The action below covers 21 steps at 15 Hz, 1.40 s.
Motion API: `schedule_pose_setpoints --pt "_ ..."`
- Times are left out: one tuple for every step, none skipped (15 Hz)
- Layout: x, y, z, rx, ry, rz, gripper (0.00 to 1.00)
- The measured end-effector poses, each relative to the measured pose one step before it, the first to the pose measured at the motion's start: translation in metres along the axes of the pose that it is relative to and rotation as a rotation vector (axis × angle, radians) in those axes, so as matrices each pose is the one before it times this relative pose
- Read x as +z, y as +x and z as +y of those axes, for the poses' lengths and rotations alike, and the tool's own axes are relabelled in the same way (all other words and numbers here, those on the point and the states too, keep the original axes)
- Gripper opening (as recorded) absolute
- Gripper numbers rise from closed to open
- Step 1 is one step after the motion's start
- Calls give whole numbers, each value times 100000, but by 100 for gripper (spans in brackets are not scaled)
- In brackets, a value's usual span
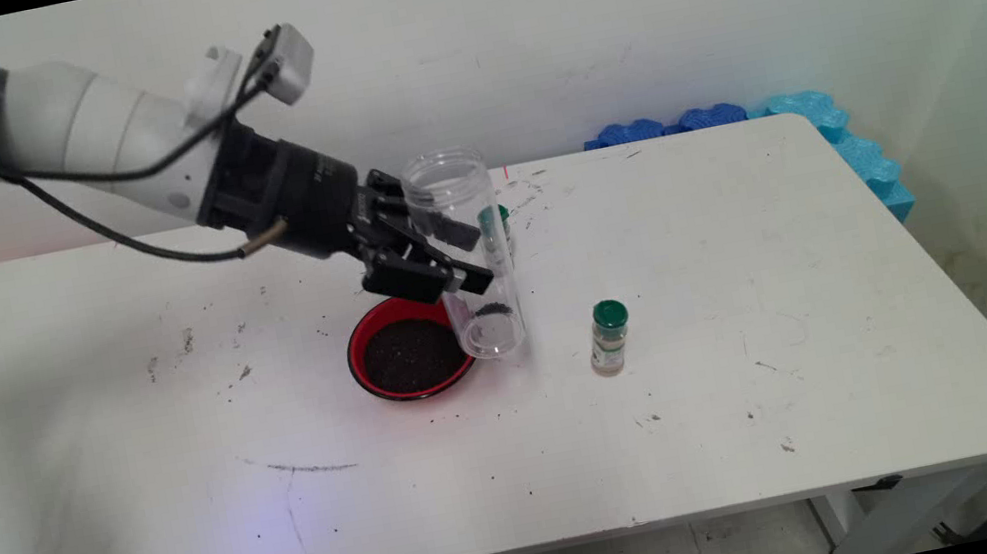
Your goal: Place the picked object on the table
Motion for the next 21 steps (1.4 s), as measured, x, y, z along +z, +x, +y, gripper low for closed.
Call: schedule_pose_setpoints --pt "298 -30 169 1409 471 -60 0" --pt "402 -93 197 1623 435 -219 0" --pt "410 -187 191 1479 329 -335 0" --pt "369 -224 174 1177 221 -403 0" --pt "438 -357 200 922 333 -508 0" --pt "475 -387 184 609 273 -386 0" --pt "398 -352 168 419 164 -293 0" --pt "483 -455 213 434 62 -243 0" --pt "502 -479 215 436 69 -120 0" --pt "425 -383 168 367 57 -104 0" --pt "540 -489 180 344 74 -284 0" --pt "534 -497 174 116 183 -187 0" --pt "380 -339 115 51 133 -145 0" --pt "397 -359 105 70 108 -277 0" --pt "462 -412 125 71 147 -321 0" --pt "540 -431 125 -16 169 -224 0" --pt "529 -379 120 49 123 -156 0" --pt "422 -295 88 24 167 -121 0" --pt "465 -325 102 -104 209 -159 0" --pt "442 -280 86 -78 203 -126 0" --pt "347 -222 78 -67 177 -75 0"
